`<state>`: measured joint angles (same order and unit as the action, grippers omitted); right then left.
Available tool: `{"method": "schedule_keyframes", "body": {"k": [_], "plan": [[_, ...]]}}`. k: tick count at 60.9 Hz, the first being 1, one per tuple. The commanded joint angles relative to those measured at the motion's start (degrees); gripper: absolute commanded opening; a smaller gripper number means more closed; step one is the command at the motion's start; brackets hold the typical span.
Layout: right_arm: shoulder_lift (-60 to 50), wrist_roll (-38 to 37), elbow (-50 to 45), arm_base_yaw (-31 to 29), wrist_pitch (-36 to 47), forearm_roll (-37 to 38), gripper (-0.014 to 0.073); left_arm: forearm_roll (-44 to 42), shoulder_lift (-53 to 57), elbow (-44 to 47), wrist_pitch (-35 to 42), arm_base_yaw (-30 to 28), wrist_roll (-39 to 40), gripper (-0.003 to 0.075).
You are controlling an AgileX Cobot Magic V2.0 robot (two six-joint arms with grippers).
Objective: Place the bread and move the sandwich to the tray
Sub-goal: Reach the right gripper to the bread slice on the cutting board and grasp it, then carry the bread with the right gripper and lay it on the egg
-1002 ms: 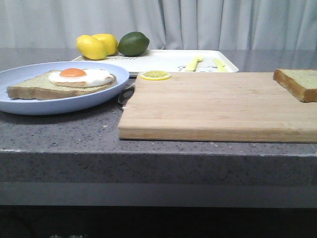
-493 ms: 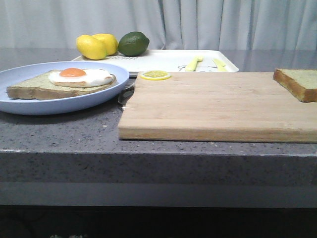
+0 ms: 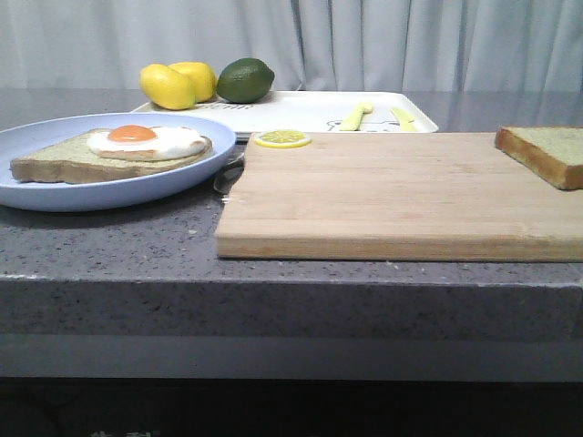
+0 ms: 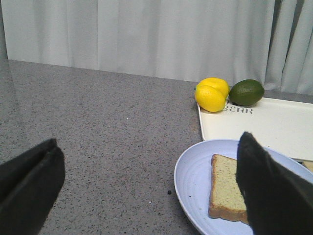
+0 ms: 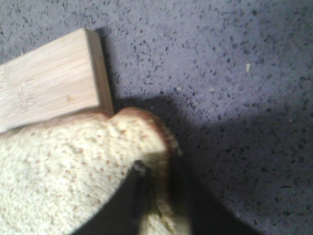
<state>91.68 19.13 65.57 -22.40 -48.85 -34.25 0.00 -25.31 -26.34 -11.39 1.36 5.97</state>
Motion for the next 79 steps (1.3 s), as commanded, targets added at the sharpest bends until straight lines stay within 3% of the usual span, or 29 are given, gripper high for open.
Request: {"method": "schedule_keyframes", "body": {"k": [1, 31, 55, 65, 79], "plan": [[-2.6, 0.9, 2.2, -0.1, -1.8, -3.6, -0.0068, 0.0, -0.7, -1.7, 4.4, 0.0, 0.0, 0.0692], [-10.2, 0.9, 8.4, -0.1, -7.9, -7.3, -0.0074, 0.0, -0.7, -1.7, 4.4, 0.0, 0.0, 0.0692], [-13.2, 1.9, 8.4, 0.7, -11.8, -32.3, -0.0074, 0.0, -0.7, -1.7, 4.4, 0.0, 0.0, 0.0692], [-13.2, 3.2, 8.4, 7.5, -11.6, -41.0, -0.0074, 0.0, -0.7, -1.7, 4.4, 0.0, 0.0, 0.0692], [-11.7, 3.2, 8.4, 26.8, -0.2, -47.6, -0.0073, 0.0, -0.7, -1.7, 4.4, 0.0, 0.0, 0.0692]]}}
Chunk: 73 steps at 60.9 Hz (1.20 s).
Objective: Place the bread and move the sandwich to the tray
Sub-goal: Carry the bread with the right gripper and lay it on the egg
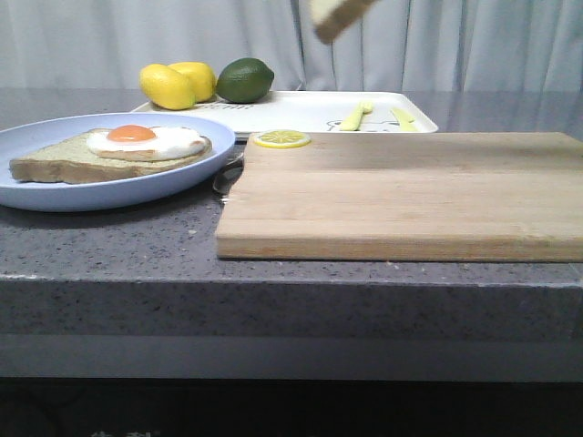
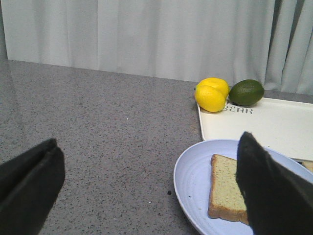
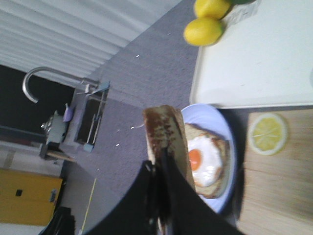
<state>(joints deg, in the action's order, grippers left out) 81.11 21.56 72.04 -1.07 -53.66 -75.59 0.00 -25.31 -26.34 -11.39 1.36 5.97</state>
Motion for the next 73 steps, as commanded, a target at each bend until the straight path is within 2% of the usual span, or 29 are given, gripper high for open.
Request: {"method": "schedule_keyframes", "body": {"k": [1, 12, 23, 27, 39, 49, 54, 67, 73], "plan": [[-0.9, 0.8, 1.9, 7.4, 6.3, -6.6, -0.0073, 0.0, -0.7, -1.7, 4.4, 0.0, 0.0, 0.0692], [3.2, 3.5, 1.9, 23.7, 21.5, -14.2, -0.0073, 0.0, -0.7, -1.7, 4.4, 0.0, 0.0, 0.0692], [9.2, 11.5, 1.9, 32.1, 32.4, -30.1, -0.0073, 0.0, -0.7, -1.7, 4.4, 0.0, 0.0, 0.0692], [12.1, 14.5, 1.9, 32.8, 33.2, -34.9, -0.0073, 0.0, -0.7, -1.7, 4.4, 0.0, 0.0, 0.0692], [20.6, 14.9, 3.9, 32.8, 30.0, -34.9, -0.0073, 0.0, -0.7, -1.7, 4.4, 0.0, 0.0, 0.0692], [22.9, 14.9, 3.7, 32.8, 29.9, -34.7, -0.0056, 0.0, -0.7, -1.7, 4.4, 0.0, 0.0, 0.0692], [22.9, 14.9, 3.4, 32.7, 29.6, -34.2, 0.0004, 0.0, -0.7, -1.7, 4.4, 0.0, 0.0, 0.0692], [22.4, 14.9, 3.4, 30.7, 24.3, -31.1, 0.0253, 0.0, -0.7, -1.7, 4.4, 0.0, 0.0, 0.0692], [21.5, 14.9, 3.3, 29.2, 21.2, -27.5, 0.0313, 0.0, -0.7, -1.7, 4.4, 0.0, 0.0, 0.0692]]}}
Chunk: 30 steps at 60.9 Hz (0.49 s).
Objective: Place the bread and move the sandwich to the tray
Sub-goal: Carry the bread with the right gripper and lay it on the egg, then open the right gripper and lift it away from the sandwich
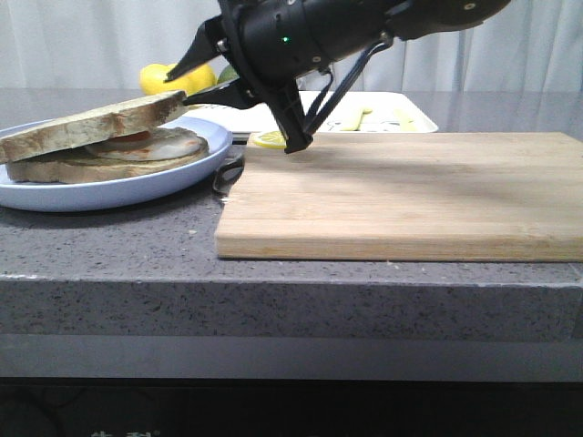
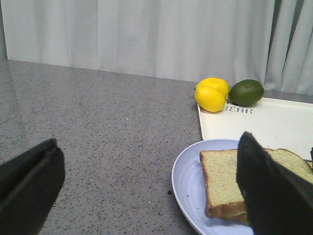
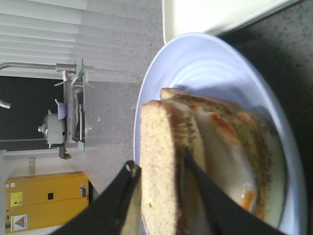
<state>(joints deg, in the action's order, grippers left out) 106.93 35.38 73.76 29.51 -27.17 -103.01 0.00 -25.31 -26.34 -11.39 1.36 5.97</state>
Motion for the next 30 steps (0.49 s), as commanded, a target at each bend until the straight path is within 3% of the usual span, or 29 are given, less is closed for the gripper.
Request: {"method": "schedule_keyframes", "body": {"k": [1, 17, 23, 30], "plan": [[-4.7, 1.0, 1.6, -1.8, -5.8, 0.5, 0.0318, 0.0, -0.7, -1.7, 4.4, 0.0, 0.0, 0.0692], [-12.6, 1.0, 1.6, -6.4, -11.4, 14.7, 0.0301, 0.0, -0.7, -1.7, 4.4, 0.0, 0.0, 0.0692], [-17.2, 1.0, 1.6, -8.3, -11.0, 24.7, 0.0189, 0.0, -0.7, -1.7, 4.4, 0.0, 0.0, 0.0692], [-23.0, 1.0, 1.6, -11.4, -12.7, 37.8, -0.0006, 0.0, -0.7, -1.7, 4.4, 0.0, 0.0, 0.0692]]}}
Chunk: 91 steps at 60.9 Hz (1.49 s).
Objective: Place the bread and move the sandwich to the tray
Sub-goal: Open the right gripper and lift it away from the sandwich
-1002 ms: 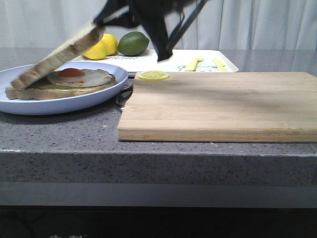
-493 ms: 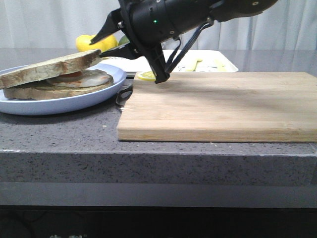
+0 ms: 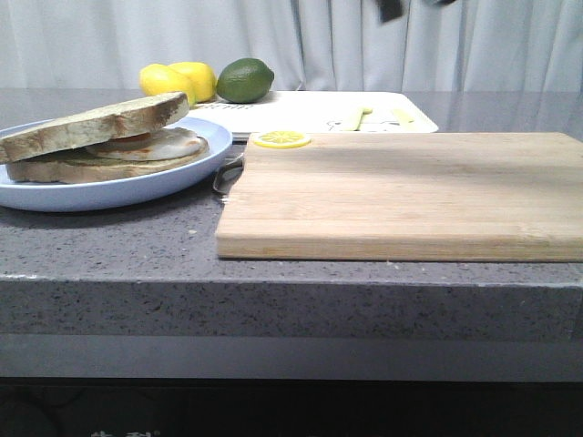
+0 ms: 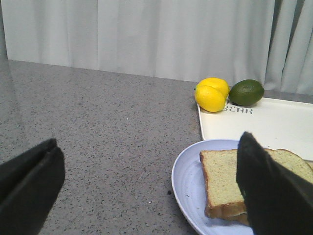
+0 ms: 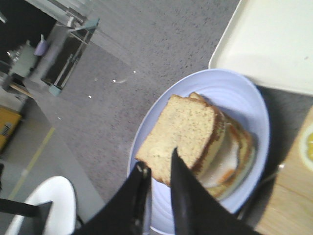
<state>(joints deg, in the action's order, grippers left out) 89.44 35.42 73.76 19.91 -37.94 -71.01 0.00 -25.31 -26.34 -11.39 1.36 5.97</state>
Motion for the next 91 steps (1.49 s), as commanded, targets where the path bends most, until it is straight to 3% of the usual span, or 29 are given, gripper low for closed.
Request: {"method": "schedule_keyframes", "body": {"k": [1, 3, 10, 15, 25, 32, 68, 82, 91], "plan": [[-6.1, 0.9, 1.6, -2.3, -2.5, 7.2, -0.003, 0.0, -0.7, -1.7, 4.4, 0.0, 0.0, 0.0692], [-7.5, 0.9, 1.6, -3.3, -3.6, 10.6, -0.0083, 0.0, -0.7, -1.7, 4.4, 0.0, 0.0, 0.0692], [-11.7, -4.2, 1.6, -8.3, -7.5, 22.8, -0.0063, 0.0, -0.7, -1.7, 4.4, 0.0, 0.0, 0.0692], [-14.2, -12.5, 1.6, -11.8, -9.6, 33.9, -0.0064, 0.0, -0.7, -1.7, 4.4, 0.0, 0.0, 0.0692], [-20.6, -33.5, 0.7, -15.4, -14.2, 65.9, -0.0064, 0.0, -0.7, -1.7, 4.4, 0.0, 0.0, 0.0692], [-26.2, -41.4, -4.3, -15.4, -11.8, 77.0, -0.0064, 0.0, -0.7, -1.7, 4.4, 0.0, 0.0, 0.0692], [-66.2, -44.0, -44.7, -15.1, 15.2, 71.4, -0.0064, 0.0, -0.7, -1.7, 4.4, 0.0, 0.0, 0.0692], [-69.2, -44.0, -48.7, -15.1, 20.3, 71.4, -0.0064, 0.5, -1.5, -2.8, 3.4, 0.0, 0.0, 0.0692], [-69.2, -44.0, -48.7, -15.1, 20.8, 71.4, -0.0064, 0.5, -9.2, -9.3, -0.6, 0.0, -0.5, 0.0692]]}}
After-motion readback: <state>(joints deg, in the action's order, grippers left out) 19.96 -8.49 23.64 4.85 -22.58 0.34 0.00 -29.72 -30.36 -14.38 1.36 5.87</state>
